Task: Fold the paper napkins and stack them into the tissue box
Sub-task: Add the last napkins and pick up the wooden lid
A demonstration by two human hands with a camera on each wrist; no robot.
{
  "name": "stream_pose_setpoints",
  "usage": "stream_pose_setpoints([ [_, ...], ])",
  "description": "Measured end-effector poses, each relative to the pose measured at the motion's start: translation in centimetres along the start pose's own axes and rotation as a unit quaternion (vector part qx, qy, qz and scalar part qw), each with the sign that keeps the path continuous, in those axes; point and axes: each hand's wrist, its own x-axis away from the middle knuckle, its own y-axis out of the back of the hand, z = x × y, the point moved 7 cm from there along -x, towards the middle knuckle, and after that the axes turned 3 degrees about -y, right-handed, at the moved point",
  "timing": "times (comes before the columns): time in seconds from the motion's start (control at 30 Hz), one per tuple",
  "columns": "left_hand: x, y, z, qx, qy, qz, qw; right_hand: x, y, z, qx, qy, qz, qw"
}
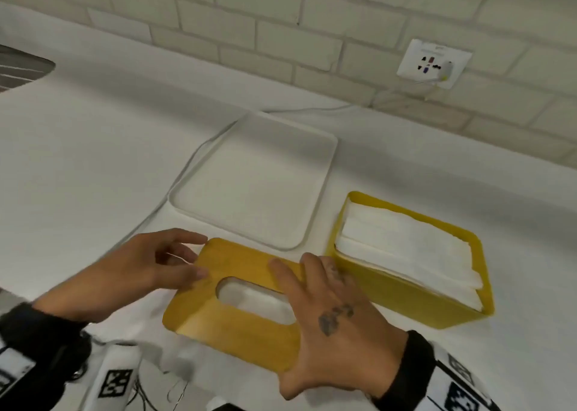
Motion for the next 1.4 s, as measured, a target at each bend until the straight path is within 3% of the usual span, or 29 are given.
stream_pose_setpoints([
  [0.13, 0.1, -1.7, -5.2, -0.148, -0.114, 0.088, 0.978, 4.3, 4.0, -2.2, -0.023, -0.021, -0.051, 0.998],
  [0.23, -1.6, -3.8, -7.6, -0.252, -0.194, 0.157, 0.935, 7.2, 6.5, -3.7, -0.046, -0.037, -0.074, 0.996],
  [0.3, -2.8, -4.6, -9.2, -0.276, -0.229, 0.167, 0.919, 8.7, 7.5, -4.9, -0.058, -0.046, -0.086, 0.994],
  [0.37, -3.0, -6.1, -11.6, -0.35, -0.29, 0.186, 0.871, 9.8, 8.2, -6.4, -0.056, -0.059, -0.101, 0.991],
  [0.43, -2.7, -7.8, -14.5, -0.373, -0.311, 0.208, 0.849, 10.4, 8.4, -8.4, -0.062, -0.072, -0.114, 0.989],
  [0.53, -4.1, -10.9, -17.7, -0.364, -0.323, 0.249, 0.838, 10.6, 8.4, -12.0, -0.095, -0.09, -0.12, 0.984],
  [0.63, -7.0, -13.8, -19.7, -0.372, -0.337, 0.242, 0.83, 10.3, 8.0, -15.8, -0.133, -0.111, -0.124, 0.977],
  [0.8, -10.6, -17.5, -19.3, -0.396, -0.315, 0.257, 0.823, 8.8, 6.1, -20.2, -0.19, -0.158, -0.096, 0.964],
  [0.97, -11.8, -18.1, -18.0, -0.371, -0.284, 0.278, 0.839, 8.5, 4.8, -22.0, -0.231, -0.172, -0.078, 0.954],
  [1.17, -11.5, -18.7, -18.0, -0.395, -0.306, 0.266, 0.824, 8.4, 4.0, -22.7, -0.254, -0.141, -0.098, 0.952],
  [1.4, -11.8, -18.0, -17.9, -0.39, -0.299, 0.26, 0.831, 8.4, 3.3, -23.0, -0.266, -0.132, -0.119, 0.947],
])
